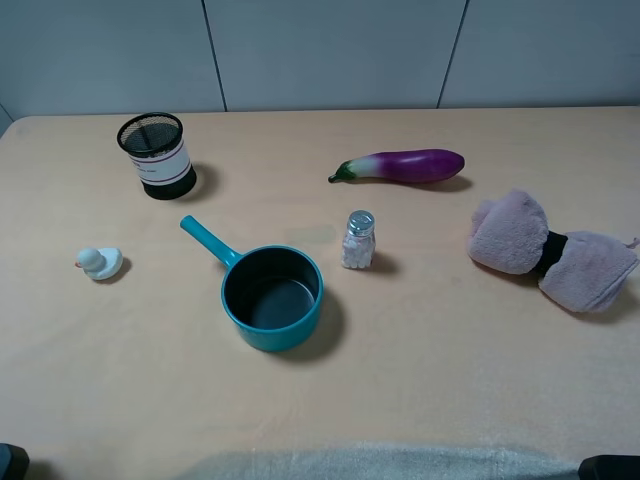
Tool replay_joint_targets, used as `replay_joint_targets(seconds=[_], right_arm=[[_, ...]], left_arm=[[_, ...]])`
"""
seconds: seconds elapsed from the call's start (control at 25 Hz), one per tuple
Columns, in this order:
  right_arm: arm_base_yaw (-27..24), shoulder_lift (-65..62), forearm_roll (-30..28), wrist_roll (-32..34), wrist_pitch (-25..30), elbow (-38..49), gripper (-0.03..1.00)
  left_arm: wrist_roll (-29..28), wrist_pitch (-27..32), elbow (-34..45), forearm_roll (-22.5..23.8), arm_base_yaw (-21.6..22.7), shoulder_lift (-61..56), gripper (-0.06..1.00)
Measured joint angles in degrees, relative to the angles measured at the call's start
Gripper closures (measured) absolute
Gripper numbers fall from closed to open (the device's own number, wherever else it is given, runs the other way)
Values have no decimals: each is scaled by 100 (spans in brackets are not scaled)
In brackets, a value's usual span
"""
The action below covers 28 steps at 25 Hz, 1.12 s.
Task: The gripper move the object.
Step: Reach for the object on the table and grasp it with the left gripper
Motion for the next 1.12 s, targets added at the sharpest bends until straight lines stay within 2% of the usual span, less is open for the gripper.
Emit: replay_joint_targets(seconds=[1.12], right_arm=[[0,0,0,0,0,0,36]], left_arm=[[0,0,0,0,0,0,19]])
